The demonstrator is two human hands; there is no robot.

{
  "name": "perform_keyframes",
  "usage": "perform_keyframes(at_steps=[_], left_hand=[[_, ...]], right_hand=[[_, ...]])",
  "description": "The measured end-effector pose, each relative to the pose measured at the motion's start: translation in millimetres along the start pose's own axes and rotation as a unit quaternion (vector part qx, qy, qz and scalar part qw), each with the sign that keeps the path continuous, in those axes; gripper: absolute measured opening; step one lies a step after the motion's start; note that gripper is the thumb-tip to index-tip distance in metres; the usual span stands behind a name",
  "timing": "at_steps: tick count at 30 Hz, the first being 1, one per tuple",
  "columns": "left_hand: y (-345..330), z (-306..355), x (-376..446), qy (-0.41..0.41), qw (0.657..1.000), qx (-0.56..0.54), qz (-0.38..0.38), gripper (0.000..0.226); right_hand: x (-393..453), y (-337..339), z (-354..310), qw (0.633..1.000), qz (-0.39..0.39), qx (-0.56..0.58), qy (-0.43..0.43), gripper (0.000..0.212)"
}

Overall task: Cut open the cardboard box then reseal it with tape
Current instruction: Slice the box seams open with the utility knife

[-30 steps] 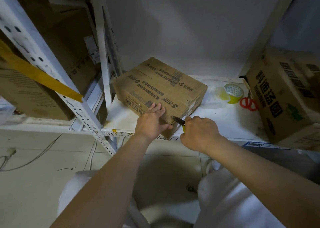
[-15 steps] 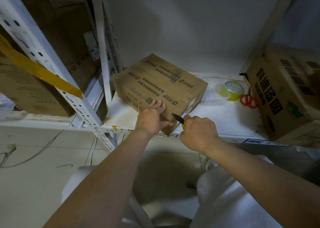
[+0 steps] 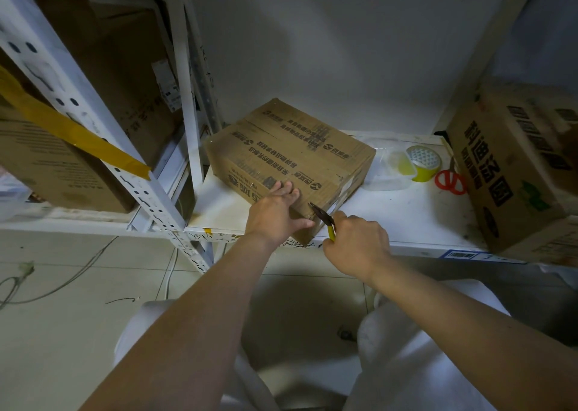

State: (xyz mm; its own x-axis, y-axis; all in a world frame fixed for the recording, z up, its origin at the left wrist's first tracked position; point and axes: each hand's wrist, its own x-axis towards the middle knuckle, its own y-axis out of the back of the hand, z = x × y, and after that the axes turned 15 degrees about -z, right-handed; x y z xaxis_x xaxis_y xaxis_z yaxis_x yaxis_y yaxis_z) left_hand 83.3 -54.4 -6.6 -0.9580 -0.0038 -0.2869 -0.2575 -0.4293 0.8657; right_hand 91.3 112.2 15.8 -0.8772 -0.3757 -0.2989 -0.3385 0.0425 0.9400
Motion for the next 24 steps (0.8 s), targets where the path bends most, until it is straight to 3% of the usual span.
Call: perform_keyframes(at_steps=[3,7,14,24], left_hand=[[-0.7,0.2,0.0,0.002,1.000,0.004,0.001,0.083],[1.8,1.2,-2.0,0.005,1.000,0.003,-0.001,0.082],[4.4,2.7,-1.9,0.005,1.000,0.003,-0.008,0.082],[2.8,2.5,-1.8,0.005,1.000,0.008,-0.002,0.083]], right_hand=[[-0.2,2.8,1.0,1.000,-0.014,0.020,0.001,0.033],[-0.8,6.5,0.3,0.997,0.019,-0.071,0.016,0.038],[6.6,15.5,-5.0,0.995,-0.030,-0.098,0.002,0.037],[6.9,3.3,-2.0,0.998,0.010,-0.059,0.020,0.034]])
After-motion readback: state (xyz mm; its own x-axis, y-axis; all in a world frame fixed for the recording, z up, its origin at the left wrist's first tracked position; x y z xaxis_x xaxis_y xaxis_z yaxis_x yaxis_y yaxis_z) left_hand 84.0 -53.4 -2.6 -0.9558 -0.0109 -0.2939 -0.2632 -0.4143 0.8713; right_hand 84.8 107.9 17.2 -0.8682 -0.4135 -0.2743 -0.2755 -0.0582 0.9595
